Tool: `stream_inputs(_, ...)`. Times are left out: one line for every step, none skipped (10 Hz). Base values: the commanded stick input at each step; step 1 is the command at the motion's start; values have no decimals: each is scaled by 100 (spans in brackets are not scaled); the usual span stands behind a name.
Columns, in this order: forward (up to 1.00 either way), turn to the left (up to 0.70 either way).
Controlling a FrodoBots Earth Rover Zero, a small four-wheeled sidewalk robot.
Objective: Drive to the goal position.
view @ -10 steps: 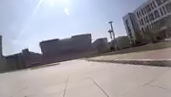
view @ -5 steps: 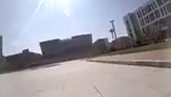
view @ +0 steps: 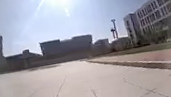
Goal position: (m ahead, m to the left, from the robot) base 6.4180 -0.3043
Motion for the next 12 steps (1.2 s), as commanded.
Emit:
stream_inputs(100,5)
stream_inputs(100,5)
stream_inputs(100,5)
stream_inputs(100,5)
stream_inputs(100,5)
stream_inputs(100,5)
stream_inputs(100,5)
stream_inputs(100,5)
stream_inputs(100,5)
stream_inputs(100,5)
stream_inputs(100,5)
stream_inputs(100,5)
